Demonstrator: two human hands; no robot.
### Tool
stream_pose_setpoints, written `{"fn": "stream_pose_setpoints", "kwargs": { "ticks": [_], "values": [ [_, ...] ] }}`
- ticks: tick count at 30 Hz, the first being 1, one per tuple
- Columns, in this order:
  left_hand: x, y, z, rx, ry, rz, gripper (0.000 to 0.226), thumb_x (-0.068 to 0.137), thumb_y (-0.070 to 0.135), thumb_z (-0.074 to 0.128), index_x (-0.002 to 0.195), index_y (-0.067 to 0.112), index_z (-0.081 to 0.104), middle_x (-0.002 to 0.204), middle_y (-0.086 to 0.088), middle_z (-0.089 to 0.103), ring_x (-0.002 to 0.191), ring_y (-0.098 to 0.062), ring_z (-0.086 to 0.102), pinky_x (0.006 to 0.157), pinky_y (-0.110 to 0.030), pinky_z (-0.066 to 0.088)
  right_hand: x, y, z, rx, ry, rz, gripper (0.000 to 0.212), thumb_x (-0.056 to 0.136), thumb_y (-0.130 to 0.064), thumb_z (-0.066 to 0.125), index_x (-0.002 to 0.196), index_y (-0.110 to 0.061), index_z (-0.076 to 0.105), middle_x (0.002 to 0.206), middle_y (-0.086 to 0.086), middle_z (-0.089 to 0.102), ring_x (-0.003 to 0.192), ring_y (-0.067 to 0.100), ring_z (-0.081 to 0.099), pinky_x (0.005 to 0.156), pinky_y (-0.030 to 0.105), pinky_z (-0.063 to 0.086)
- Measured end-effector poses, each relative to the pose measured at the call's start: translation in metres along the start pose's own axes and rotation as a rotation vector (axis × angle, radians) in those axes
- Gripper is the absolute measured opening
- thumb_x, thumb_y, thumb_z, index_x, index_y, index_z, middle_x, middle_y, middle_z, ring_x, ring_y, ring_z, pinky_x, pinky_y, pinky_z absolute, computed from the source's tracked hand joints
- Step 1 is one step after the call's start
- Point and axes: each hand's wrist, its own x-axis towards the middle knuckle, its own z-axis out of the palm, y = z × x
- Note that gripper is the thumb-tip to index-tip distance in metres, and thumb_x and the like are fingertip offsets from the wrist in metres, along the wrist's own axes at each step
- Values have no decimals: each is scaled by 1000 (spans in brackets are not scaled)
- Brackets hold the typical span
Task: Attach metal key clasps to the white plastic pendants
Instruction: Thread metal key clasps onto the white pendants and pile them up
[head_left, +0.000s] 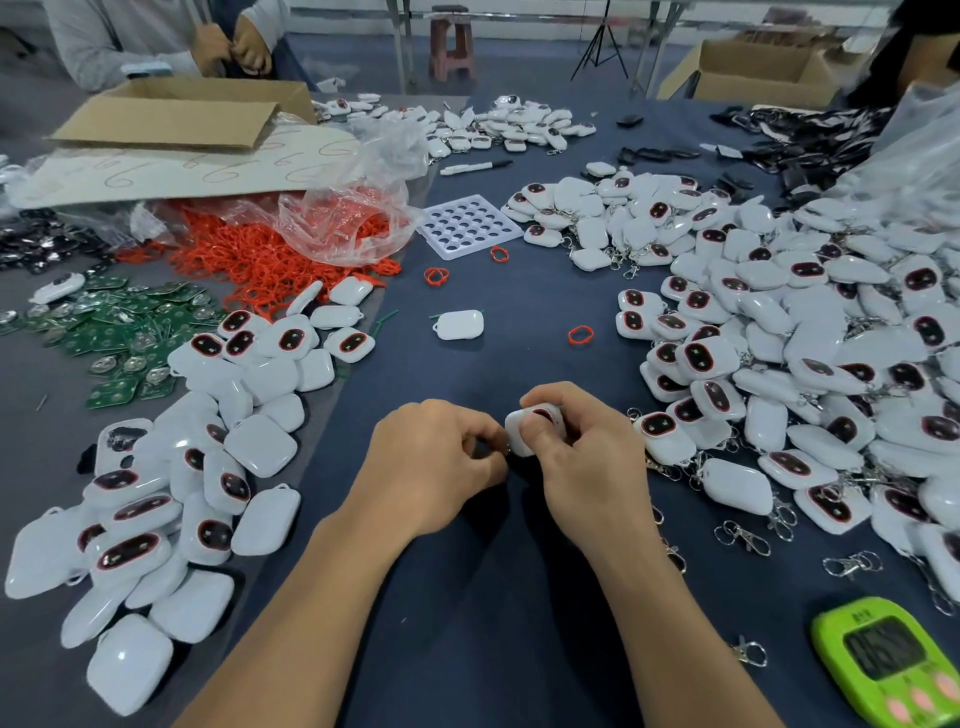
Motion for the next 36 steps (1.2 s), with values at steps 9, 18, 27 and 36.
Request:
{"fn": "stream_pose_setpoints", "kwargs": {
  "ticks": [9, 18, 27, 36],
  "values": [
    [1, -2, 0, 6, -2, 3, 22, 82, 34, 70, 70, 51, 64, 52, 18, 54, 55, -2, 52, 51, -19, 33, 2, 2, -3, -86, -40, -38, 21, 96, -15, 65, 84, -32, 65, 79, -16, 66, 73, 3, 57, 63, 11, 40],
    [0, -1, 2, 12, 15, 12, 24, 82, 35, 69, 67, 52, 62, 55, 22, 56, 60, 0, 53, 52, -21, 34, 2, 1, -3, -124, -34, -23, 20, 96, -16, 64, 86, -33, 65, 78, -21, 65, 73, 3, 57, 64, 11, 40],
    [-4, 0, 8, 128, 107, 26, 9, 84, 44, 69, 90, 41, 75, 54, 19, 53, 64, -5, 55, 61, -23, 43, -1, -2, -4, -149, -72, -54, 6, 89, -26, 62, 87, -31, 66, 73, -24, 63, 73, 3, 58, 63, 11, 39],
    [-10, 2, 17, 162, 284, 76, 16, 81, 45, 76, 76, 30, 71, 56, 14, 59, 58, -9, 59, 58, -25, 45, -2, -3, -5, -59, -56, -21, 8, 86, -20, 67, 81, -27, 70, 68, -14, 66, 64, 5, 57, 58, 12, 40]
  ]
}}
